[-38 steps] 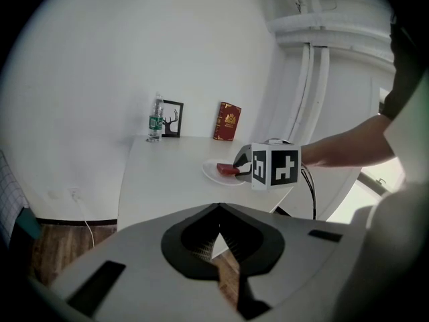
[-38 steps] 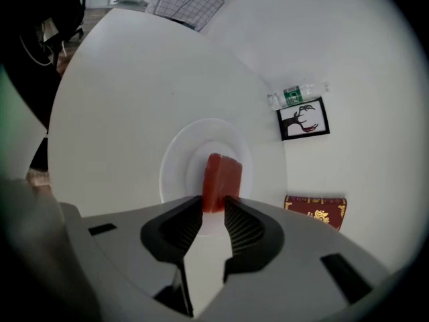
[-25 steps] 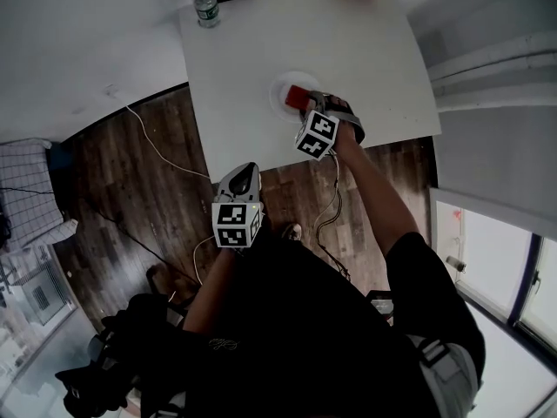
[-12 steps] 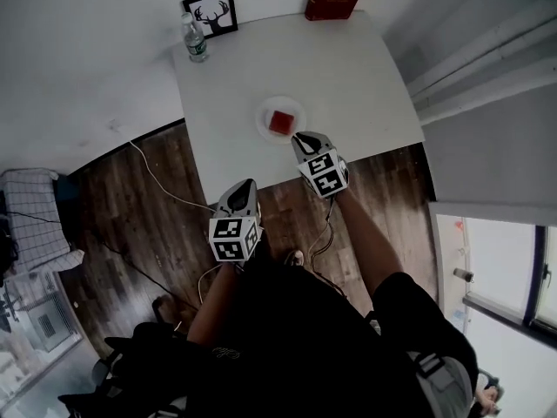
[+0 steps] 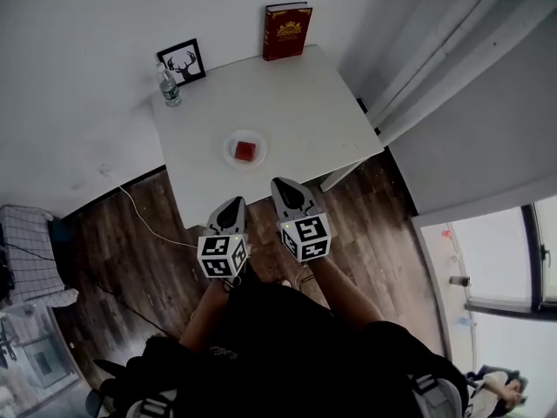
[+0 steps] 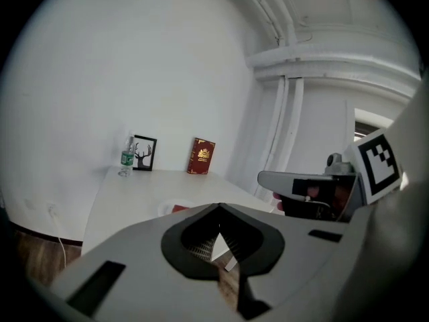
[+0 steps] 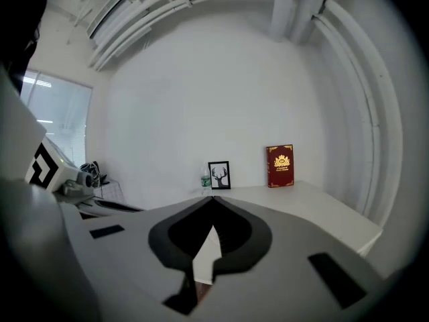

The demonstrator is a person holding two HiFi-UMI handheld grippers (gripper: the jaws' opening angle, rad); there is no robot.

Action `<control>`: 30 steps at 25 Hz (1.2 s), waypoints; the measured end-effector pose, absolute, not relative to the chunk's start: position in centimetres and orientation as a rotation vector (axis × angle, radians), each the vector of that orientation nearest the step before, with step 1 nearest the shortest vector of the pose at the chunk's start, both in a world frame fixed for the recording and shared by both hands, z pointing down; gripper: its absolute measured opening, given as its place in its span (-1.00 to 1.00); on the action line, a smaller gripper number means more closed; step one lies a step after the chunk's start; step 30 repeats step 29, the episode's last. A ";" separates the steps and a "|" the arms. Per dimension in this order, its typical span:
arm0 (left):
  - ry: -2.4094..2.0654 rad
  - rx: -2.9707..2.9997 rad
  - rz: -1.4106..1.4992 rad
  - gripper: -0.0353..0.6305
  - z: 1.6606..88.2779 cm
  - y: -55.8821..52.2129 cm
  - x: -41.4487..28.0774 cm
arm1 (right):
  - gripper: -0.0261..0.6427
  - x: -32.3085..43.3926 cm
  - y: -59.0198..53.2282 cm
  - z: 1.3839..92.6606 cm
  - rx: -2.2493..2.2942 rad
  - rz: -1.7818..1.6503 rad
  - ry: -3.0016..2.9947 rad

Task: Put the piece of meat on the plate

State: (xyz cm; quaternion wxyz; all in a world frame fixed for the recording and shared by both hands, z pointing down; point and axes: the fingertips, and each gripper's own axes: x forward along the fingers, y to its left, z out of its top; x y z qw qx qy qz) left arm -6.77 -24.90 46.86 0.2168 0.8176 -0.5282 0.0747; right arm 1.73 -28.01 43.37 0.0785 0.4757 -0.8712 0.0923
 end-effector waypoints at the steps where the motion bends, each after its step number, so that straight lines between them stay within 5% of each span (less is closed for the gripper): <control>1: -1.454 2.279 0.199 -0.89 46.4 -24.7 -6.1 | -0.86 1.9 -27.4 43.0 1.420 0.241 -2.603; 12: -1.408 2.397 0.153 -0.89 43.0 -21.0 -0.7 | -0.86 3.4 -22.2 39.8 1.347 -0.053 -2.641; 30: -1.523 2.409 0.112 -0.89 41.7 -21.8 -2.4 | -0.86 4.4 -24.0 38.7 1.425 -0.058 -2.668</control>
